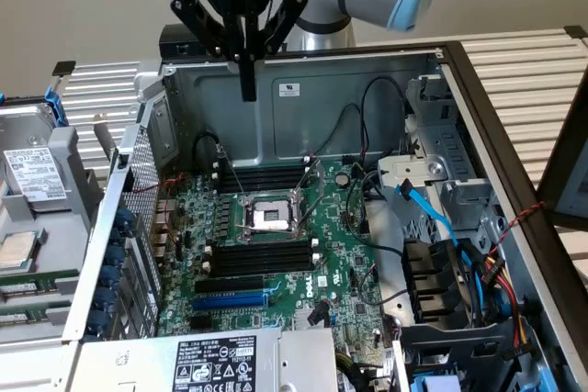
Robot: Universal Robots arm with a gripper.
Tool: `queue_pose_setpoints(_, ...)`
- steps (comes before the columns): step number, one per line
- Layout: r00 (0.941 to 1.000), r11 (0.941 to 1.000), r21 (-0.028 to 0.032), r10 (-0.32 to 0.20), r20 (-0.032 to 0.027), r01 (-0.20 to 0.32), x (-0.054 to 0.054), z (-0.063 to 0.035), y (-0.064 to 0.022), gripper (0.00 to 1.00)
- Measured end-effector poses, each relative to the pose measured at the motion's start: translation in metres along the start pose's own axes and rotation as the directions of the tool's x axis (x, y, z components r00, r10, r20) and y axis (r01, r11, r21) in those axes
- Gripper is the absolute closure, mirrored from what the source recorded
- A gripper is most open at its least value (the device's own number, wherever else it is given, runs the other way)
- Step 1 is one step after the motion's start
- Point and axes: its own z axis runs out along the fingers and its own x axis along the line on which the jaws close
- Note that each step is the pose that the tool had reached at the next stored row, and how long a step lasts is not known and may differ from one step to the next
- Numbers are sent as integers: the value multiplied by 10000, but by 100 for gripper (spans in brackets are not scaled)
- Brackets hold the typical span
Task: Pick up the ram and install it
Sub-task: 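Reach for the ram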
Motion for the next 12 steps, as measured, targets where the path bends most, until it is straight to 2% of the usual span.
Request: queue_pose_setpoints(12,10000,10000,0,0,0,0,546,1,-39,90)
